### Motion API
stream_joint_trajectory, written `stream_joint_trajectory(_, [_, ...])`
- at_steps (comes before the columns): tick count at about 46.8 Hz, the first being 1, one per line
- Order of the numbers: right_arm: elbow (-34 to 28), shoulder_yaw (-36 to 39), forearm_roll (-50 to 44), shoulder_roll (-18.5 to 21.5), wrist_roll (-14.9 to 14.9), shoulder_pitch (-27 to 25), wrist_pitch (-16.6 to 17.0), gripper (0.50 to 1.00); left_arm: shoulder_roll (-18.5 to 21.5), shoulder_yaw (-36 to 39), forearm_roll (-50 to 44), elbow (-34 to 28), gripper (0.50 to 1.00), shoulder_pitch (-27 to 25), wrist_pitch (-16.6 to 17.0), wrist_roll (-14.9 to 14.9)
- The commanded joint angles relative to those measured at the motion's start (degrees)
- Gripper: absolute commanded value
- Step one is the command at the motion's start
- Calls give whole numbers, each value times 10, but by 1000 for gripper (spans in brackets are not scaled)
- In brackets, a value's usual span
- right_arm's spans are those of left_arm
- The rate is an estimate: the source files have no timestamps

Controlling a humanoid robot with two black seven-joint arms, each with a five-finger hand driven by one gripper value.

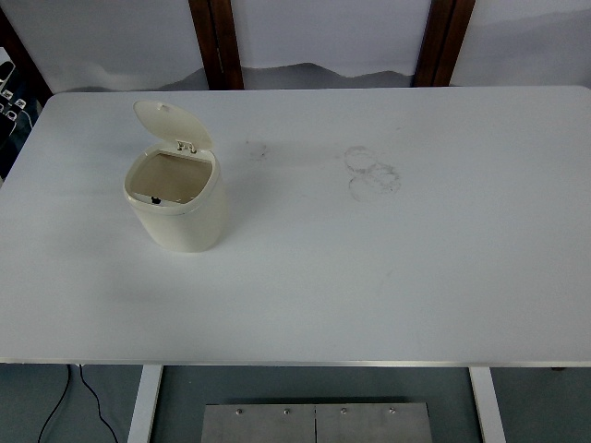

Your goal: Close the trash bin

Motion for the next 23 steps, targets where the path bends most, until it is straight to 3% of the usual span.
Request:
stream_joint_trajectory(1, [0, 0, 0, 0, 0, 0, 0, 995, 1, 0, 0, 0, 1000, 1, -1, 0])
stream_joint_trajectory(23, [0, 1, 0, 0, 0, 0, 0, 995, -1, 1, 0, 0, 1000, 1, 4, 0])
